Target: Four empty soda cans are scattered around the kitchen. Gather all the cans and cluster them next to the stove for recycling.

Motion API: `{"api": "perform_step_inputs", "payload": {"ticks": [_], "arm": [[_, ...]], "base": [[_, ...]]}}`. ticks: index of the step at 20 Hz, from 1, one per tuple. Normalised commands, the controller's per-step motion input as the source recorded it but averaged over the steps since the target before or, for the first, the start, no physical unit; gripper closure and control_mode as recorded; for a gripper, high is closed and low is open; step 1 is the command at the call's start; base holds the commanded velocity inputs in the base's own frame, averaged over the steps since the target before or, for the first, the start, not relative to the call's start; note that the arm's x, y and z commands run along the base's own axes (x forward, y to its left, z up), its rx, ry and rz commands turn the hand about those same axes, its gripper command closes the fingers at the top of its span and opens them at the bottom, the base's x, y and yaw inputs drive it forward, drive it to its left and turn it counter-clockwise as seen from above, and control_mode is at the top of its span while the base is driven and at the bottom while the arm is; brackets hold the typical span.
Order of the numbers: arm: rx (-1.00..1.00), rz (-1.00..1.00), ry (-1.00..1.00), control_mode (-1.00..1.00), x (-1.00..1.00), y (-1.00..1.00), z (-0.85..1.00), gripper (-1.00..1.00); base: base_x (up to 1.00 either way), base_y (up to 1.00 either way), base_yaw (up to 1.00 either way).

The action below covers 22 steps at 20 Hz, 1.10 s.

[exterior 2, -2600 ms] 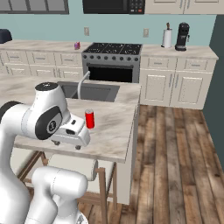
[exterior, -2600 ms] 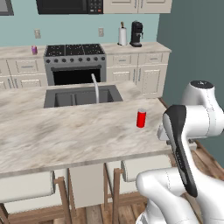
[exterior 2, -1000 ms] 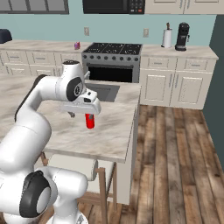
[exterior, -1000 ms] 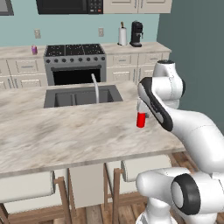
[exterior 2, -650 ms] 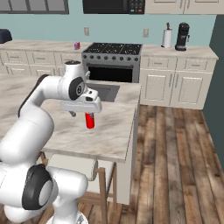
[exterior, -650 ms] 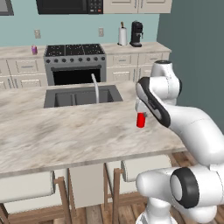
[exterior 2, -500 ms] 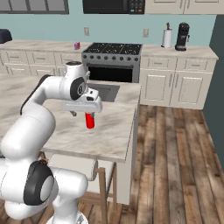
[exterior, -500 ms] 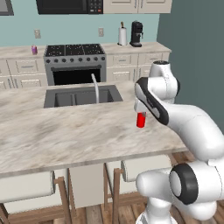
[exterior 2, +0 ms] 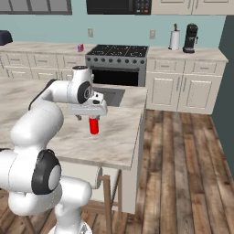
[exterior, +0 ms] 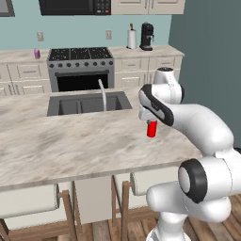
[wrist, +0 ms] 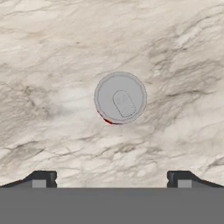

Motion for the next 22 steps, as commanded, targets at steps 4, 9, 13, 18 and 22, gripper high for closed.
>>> {"api": "perform_step_inputs", "payload": {"ticks": [4,9,13,18,22], "arm": [[0.0,0.06,0.0,-1.0,0.29,0.0,-0.08,-1.0],[0.0,0.03,0.0,-1.0,0.35,0.0,-0.03,-1.0],[0.0,0.02,0.0,-1.0,0.31,0.0,-0.1,-1.0],[0.0,0.0,0.0,-1.0,0.22,0.0,-0.08,-1.0],[0.0,0.0,0.0,-1.0,0.11,0.0,-0.09,-1.0]], "base": [[0.0,0.0,0.0],[0.0,0.0,0.0],[0.0,0.0,0.0],[0.0,0.0,0.0],[0.0,0.0,0.0]]}}
